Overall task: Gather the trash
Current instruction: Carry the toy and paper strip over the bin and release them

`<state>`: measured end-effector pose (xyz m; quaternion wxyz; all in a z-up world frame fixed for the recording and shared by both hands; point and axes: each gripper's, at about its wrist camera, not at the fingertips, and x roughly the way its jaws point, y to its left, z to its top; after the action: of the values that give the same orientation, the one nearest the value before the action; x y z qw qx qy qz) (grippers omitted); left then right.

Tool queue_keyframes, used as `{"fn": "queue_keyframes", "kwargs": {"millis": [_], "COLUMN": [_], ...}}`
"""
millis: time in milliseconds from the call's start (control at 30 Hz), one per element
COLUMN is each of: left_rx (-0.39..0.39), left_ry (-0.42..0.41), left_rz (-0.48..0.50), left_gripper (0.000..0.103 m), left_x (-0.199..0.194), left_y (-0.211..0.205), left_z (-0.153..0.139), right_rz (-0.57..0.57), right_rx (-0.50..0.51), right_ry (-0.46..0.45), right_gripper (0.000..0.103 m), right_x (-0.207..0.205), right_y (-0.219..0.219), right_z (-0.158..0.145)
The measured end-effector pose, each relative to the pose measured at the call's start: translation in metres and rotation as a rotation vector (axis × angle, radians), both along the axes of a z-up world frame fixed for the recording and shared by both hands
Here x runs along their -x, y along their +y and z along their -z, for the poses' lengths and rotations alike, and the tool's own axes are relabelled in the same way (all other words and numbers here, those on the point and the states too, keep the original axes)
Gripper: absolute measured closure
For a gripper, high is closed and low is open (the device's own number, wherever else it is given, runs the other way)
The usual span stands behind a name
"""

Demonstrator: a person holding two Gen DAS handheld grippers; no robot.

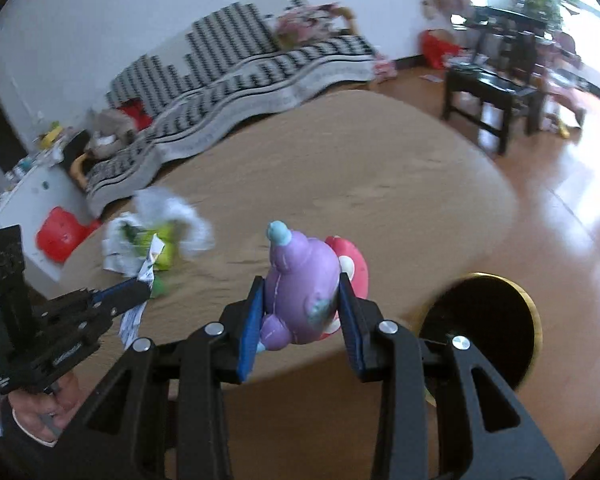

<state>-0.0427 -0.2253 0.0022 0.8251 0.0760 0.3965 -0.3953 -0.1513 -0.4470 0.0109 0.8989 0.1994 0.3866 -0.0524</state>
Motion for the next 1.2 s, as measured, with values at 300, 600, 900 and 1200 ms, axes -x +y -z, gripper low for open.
{"fn": "queue_keyframes", "kwargs": {"millis": [300, 600, 900, 1200], "left_rx": [0.0, -0.06, -0.05, -0.047], "left_ry": [0.141, 0.147, 0.181, 0.153], "left_rz": [0.238, 0.246, 0.251, 0.262], "left_gripper": [0.092, 0.092, 0.092, 0.092], "left_x": [0.042, 0.037, 0.034, 0.036], "left_y": [-0.14, -0.196, -0.213, -0.215], "left_z": [0.058, 0.096, 0.103, 0.101], "right_rz": [0.198, 0.289, 0.291, 0.311], "right_rx": [-0.013, -0.09, -0.111, -0.141], "right_ry": [0.049, 0.122, 0.132, 0.143], "right_gripper": [0.067, 0.067, 0.066, 0.066], "right_x": [0.061, 0.072, 0.066, 0.068], "right_y": [-0.104, -0.162, -0.159, -0.163], "right_z": [0.014, 0.037, 0.041, 0.048]}}
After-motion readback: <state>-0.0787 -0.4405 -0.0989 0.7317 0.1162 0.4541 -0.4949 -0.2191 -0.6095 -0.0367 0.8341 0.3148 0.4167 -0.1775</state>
